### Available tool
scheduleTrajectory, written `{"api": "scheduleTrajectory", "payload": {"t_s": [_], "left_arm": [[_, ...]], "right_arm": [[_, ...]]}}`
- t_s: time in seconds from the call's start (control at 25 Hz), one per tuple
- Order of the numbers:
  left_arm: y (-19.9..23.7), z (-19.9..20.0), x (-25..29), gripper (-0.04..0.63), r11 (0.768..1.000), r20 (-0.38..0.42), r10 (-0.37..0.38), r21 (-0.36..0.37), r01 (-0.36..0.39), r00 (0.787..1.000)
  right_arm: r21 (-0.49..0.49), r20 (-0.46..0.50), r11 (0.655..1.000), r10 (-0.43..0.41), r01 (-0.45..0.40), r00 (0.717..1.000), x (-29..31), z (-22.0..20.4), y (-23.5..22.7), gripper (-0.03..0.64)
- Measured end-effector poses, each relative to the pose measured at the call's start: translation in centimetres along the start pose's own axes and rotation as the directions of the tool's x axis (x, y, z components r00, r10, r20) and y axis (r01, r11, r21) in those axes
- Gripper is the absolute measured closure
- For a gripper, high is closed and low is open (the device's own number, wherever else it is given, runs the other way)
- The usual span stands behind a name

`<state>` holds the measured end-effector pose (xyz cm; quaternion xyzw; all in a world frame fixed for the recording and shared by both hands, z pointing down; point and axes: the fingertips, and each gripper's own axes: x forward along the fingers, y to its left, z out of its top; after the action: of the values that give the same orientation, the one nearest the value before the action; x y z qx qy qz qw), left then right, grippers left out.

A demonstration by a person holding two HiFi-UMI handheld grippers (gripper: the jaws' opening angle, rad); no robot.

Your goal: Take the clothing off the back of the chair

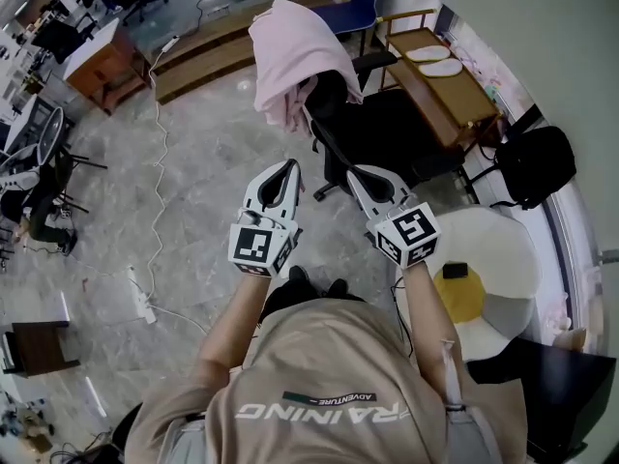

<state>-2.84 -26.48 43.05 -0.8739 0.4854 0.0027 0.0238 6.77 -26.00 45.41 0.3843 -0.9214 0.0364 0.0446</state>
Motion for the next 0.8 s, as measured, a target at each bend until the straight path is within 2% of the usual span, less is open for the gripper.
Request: {"api": "scheduleTrajectory", "payload": {"t_s": [0.28,0.52,0.72,0.8], "left_arm": [[2.1,0.0,2.1,0.581,1.0,-0.018,0.009,0.016,-0.009,1.0],[3.9,0.2,6.2,0.583,1.0,-0.006,-0.014,0.024,0.014,1.0],[7.8,1.6,8.6,0.581,0.992,0.023,0.051,0.117,-0.053,0.998],[9.7,1.5,9.4,0.581,0.991,0.015,0.054,0.122,-0.056,0.998]], "right_arm": [[0.009,-0.009,1.0,0.009,-0.009,1.0,1.8,-0.3,-0.7,0.586],[-0.01,-0.012,1.0,-0.012,0.011,1.0,4.6,0.9,-4.1,0.586],[-0.028,0.016,0.999,-0.044,0.044,0.999,8.5,2.6,-6.9,0.586],[-0.023,0.022,0.997,-0.069,0.07,0.997,10.0,2.8,-7.7,0.586]]}}
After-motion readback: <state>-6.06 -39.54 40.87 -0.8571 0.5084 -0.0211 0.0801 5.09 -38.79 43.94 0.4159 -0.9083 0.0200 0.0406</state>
